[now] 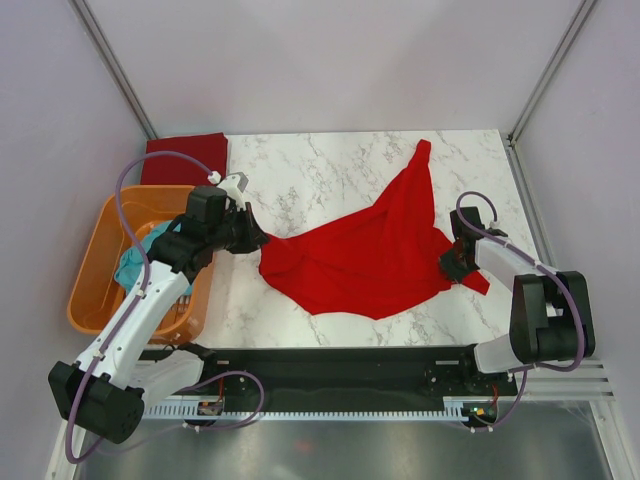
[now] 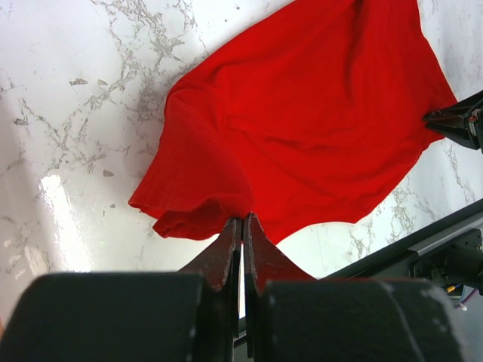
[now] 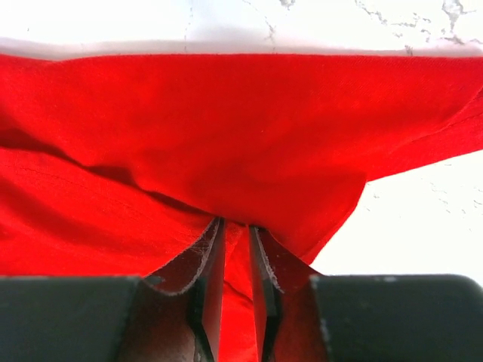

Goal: Fold and stack the t-shirts
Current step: Flatten the tshirt out

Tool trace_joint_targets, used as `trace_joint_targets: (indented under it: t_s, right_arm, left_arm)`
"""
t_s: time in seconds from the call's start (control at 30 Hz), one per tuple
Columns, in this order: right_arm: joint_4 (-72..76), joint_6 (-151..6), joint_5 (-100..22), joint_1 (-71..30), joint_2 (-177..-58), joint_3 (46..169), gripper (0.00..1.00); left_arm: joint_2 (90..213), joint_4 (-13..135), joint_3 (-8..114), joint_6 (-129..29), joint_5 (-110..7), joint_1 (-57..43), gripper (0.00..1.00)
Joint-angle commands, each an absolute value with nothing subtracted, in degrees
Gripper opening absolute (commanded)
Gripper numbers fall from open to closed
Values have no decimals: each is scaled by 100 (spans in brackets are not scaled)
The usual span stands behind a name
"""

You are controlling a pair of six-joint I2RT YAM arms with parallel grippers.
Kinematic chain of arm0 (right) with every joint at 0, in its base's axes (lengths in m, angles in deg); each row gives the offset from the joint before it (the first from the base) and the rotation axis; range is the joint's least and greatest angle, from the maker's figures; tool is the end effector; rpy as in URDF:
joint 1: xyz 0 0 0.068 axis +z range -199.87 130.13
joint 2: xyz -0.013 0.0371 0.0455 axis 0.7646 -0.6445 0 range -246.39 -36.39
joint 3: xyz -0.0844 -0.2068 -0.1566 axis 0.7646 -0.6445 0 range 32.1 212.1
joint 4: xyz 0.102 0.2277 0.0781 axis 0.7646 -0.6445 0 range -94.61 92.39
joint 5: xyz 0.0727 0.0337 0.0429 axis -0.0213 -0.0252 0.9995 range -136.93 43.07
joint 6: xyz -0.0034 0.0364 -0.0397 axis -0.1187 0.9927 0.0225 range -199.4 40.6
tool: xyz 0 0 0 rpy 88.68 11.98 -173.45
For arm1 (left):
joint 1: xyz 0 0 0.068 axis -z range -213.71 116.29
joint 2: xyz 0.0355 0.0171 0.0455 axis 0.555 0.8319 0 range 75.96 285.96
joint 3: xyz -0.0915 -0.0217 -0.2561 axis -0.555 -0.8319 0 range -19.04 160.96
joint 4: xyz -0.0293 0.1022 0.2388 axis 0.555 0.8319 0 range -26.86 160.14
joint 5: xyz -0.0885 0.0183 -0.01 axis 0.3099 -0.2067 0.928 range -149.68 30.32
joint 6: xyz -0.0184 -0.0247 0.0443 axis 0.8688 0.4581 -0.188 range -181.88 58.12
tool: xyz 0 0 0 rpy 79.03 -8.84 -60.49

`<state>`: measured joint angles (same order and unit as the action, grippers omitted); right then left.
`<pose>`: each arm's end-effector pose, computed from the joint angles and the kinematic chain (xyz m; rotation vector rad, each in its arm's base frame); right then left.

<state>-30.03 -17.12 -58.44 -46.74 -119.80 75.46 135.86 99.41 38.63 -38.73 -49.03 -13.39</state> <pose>0.2486 0.0065 0.1601 1.4081 2.3941 -0.0041 0.2041 -0.0826 0.3244 0.0464 2.3020 -0.6100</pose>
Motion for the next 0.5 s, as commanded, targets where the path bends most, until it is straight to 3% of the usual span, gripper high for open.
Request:
trace_joint_targets:
  t_s: [0.0, 0.07, 0.1, 0.17, 0.47]
  right_arm:
    - [-2837, -1594, -5985, -4680, -11980, 7464, 24]
    - [-2837, -1603, -6003, -4688, -11962, 7464, 18]
    - [-2837, -1612, -6029, -4680, -11953, 7455, 8]
    - [-2837, -1612, -6055, -4680, -11883, 7455, 0]
    - [-3083, -1902, -6302, -4680, -11198, 7780, 0]
  left_arm:
    - [13467, 9776, 3827, -3727, -4896, -1367, 2]
    - [13449, 9785, 3827, -3727, -4905, -1367, 2]
    - [13441, 9777, 3827, -3727, -4905, -1367, 2]
    - [13440, 9776, 3818, -3719, -4913, -1367, 2]
    - [13431, 9776, 3897, -3640, -4966, -1367, 2]
